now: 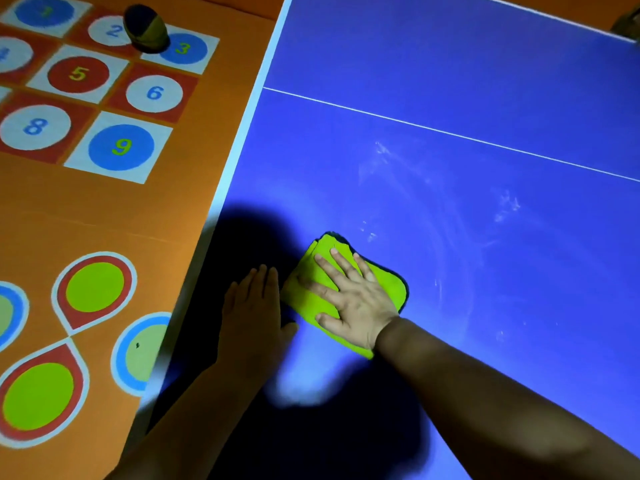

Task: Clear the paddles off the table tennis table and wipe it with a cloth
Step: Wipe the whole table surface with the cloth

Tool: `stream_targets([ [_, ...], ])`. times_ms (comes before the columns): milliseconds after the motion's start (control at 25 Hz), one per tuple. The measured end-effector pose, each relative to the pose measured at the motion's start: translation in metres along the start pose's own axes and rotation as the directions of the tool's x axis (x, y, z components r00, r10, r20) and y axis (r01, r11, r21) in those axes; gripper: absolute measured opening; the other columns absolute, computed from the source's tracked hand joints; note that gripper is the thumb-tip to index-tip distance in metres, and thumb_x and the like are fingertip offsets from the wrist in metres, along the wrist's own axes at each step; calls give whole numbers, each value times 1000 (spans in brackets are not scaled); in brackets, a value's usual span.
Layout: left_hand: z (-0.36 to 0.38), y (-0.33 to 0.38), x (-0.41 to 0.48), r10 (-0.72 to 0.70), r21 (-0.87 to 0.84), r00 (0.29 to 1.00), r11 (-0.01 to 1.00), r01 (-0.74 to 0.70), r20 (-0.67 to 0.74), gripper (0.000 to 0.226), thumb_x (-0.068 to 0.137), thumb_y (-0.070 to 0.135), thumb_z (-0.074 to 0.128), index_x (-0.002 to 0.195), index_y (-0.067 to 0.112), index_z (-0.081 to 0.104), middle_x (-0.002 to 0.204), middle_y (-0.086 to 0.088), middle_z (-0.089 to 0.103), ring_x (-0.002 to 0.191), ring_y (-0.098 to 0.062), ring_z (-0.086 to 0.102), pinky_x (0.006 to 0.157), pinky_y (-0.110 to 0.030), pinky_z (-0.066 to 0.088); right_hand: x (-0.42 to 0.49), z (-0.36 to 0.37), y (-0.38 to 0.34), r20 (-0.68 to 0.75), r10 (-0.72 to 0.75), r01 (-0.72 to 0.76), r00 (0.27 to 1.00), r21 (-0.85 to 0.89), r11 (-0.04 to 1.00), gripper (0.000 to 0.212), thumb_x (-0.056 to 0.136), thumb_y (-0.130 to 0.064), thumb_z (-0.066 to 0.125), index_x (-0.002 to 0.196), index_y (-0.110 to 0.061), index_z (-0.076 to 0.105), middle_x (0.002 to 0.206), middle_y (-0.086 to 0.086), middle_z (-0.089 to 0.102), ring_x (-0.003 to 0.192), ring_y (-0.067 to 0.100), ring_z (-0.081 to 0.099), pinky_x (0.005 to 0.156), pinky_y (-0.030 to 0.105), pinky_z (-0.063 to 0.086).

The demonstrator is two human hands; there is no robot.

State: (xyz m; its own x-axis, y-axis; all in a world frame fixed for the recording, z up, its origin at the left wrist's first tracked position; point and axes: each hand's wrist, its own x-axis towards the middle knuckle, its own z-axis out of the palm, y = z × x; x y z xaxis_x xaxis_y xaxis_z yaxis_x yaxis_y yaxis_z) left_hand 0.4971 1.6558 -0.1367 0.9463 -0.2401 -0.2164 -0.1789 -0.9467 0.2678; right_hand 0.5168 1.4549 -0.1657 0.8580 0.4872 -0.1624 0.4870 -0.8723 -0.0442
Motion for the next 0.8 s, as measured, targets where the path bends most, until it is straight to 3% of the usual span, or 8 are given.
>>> stream_targets([
  [80,1,17,36,-29,20,1000,999,29,5,107,31,38,91,120,-9,55,120,-25,59,109,-39,59,88,-56,45,38,-6,41,17,21,-21,1000,0,1000,63,82,-60,29,141,-41,40,161,-2,11,148,25,1,118,52,3],
  [200,-4,45,86,-90,28,996,996,90,-6,115,41,45,88,132,-8,44,134,-25,48,122,-37,49,100,-55,36,92,-16,97,5,48,-48,999,-9,999,61,88,-61,29,146,-44,28,161,-7,2,148,21,-8,119,49,-1],
  [280,-5,63,118,-135,73,991,988,135,-11,114,64,53,74,146,0,16,153,-17,19,141,-29,21,113,-48,13,129,-21,137,-16,61,-61,998,14,998,60,90,-62,33,147,-47,22,161,-7,4,148,21,-6,119,49,-1],
  [360,-3,75,146,-144,45,989,988,145,-25,109,73,55,65,149,10,2,157,-8,1,144,-22,1,115,-43,-1,165,-25,171,-28,81,-82,996,-7,997,60,90,-63,36,147,-48,21,161,-7,6,148,22,-5,118,50,0],
  [600,-1,82,191,-101,186,991,979,84,85,109,76,60,59,148,18,-10,156,0,-16,143,-18,-13,114,-43,-5,244,-31,260,-24,221,-222,975,-12,975,59,94,-60,38,146,-53,10,161,-4,4,148,28,-6,113,63,2],
  [800,-1,84,191,-140,156,983,980,121,121,107,76,56,62,148,22,-9,156,5,-17,143,-13,-13,116,-39,-7,242,-33,292,-12,287,-286,958,69,956,58,96,-57,35,148,-47,13,162,-2,5,148,27,-2,116,53,8],
])
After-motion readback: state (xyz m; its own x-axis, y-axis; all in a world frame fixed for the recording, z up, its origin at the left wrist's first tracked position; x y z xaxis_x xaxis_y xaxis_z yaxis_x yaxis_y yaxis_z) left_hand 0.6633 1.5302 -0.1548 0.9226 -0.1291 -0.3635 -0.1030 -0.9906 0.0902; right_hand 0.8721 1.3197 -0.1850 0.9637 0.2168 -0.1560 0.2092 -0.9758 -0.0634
